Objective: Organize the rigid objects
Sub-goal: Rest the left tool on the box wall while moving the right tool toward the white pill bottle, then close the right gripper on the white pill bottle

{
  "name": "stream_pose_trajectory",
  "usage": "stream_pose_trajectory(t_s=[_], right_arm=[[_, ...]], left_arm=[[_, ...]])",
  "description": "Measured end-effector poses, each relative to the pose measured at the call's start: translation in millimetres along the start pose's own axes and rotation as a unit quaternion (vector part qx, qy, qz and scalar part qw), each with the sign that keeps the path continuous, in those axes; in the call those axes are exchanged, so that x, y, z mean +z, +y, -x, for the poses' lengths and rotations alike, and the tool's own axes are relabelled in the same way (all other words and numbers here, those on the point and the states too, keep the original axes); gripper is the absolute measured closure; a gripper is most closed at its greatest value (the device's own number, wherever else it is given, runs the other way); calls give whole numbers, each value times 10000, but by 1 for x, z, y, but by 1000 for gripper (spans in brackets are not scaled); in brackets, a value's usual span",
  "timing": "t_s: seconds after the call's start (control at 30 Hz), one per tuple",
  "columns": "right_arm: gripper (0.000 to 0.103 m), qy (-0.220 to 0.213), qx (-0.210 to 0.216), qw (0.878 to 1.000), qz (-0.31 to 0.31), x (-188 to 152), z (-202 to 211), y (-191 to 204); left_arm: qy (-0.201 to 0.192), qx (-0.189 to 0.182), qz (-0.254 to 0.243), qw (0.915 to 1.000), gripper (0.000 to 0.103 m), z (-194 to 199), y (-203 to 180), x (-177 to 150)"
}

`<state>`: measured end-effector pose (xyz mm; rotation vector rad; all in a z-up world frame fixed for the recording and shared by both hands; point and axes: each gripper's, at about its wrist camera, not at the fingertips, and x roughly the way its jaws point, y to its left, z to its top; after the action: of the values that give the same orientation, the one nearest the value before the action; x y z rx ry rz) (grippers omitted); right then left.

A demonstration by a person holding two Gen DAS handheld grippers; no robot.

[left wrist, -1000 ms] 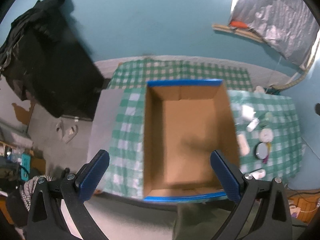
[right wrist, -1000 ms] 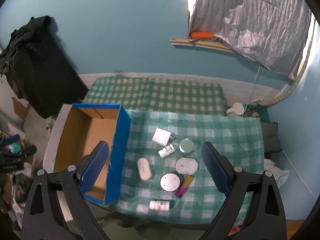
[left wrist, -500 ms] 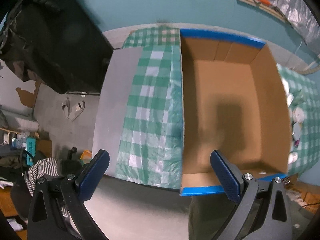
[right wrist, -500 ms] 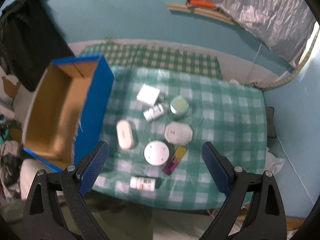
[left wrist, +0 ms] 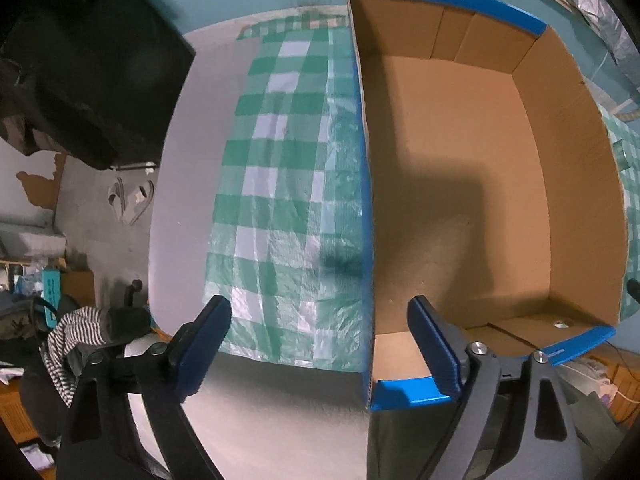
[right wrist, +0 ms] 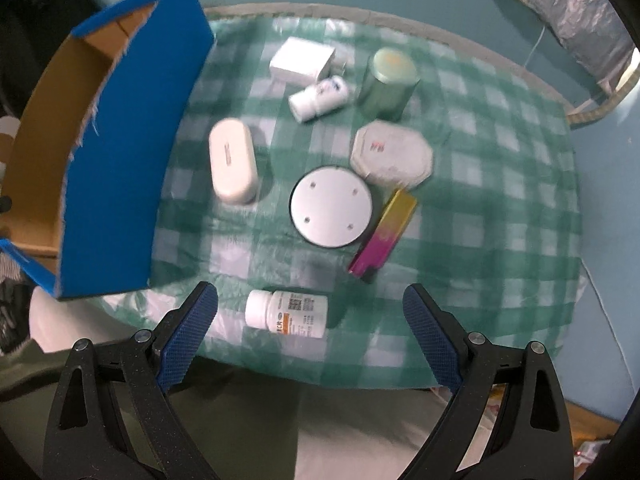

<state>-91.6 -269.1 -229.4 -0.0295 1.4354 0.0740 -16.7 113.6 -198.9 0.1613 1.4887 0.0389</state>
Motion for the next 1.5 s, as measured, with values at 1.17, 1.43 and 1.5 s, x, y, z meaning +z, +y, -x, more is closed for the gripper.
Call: stream_pose_trajectory(t_s=[1.17,1.43,1.5], right_arm=[[19,490,133,9984,-257,-5,-66,22],[26,521,128,9981,-314,6,-74,32],[30,502,129,9982,-291,8,-74,32]], left_arm=[[416,-125,-219,9988,74,-28,1,-7],[455,-226,-419,9978,86,-25,-4,-10],[458,-245,-426,9977,88,-25,-5,-9]])
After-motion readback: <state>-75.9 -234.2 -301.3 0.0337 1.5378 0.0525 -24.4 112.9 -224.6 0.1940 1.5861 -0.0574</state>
